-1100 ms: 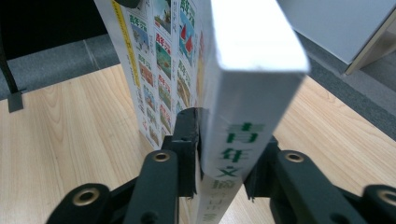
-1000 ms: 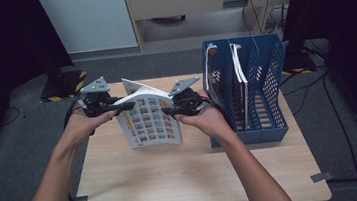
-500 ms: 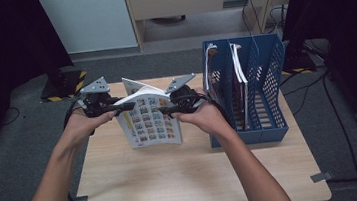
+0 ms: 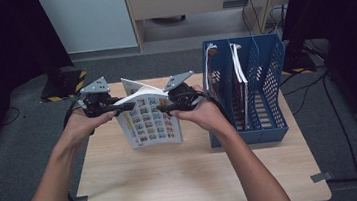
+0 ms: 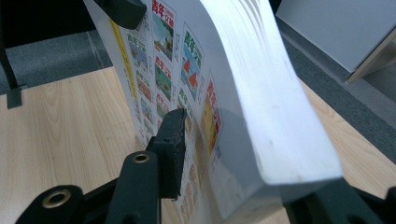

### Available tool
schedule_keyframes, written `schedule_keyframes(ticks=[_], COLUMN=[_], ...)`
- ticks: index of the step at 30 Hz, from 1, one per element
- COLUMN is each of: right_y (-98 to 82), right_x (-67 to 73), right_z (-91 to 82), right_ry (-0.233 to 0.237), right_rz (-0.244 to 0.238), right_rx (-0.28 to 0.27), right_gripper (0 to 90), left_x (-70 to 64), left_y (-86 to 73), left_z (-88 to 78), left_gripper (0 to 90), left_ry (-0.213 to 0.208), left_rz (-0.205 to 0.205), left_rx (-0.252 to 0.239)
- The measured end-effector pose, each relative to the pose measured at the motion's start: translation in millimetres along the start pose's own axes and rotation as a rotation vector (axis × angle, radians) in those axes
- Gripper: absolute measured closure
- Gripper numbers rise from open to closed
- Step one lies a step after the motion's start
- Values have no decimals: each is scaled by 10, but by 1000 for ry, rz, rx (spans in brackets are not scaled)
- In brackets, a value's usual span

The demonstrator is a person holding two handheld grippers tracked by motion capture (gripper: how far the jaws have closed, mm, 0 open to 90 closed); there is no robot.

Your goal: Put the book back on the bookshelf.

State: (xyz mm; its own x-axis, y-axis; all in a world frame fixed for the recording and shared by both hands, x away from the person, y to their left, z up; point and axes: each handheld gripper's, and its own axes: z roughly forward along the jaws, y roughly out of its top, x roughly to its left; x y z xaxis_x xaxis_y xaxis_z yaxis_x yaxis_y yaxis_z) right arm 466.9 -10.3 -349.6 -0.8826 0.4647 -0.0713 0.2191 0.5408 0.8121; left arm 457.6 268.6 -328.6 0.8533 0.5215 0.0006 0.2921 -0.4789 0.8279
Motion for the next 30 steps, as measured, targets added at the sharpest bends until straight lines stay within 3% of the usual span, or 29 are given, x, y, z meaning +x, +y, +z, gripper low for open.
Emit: schedule_keyframes(ticks=[8, 13, 30], right_y=[52, 156, 161], right_x=[-19, 47, 88], right_z=[21, 38, 35], right_ry=[25, 21, 13], right_rz=[24, -21, -11], right_rx=[-61, -14, 21], right_gripper=[574, 598, 723], left_x=[-1, -1, -2], left_y=[1, -5, -9], left_z=[4, -2, 3], left_gripper=[723, 715, 677], left_ry=[-6, -8, 20], left_rz=[-2, -2, -3], left_rx=[-2, -3, -8])
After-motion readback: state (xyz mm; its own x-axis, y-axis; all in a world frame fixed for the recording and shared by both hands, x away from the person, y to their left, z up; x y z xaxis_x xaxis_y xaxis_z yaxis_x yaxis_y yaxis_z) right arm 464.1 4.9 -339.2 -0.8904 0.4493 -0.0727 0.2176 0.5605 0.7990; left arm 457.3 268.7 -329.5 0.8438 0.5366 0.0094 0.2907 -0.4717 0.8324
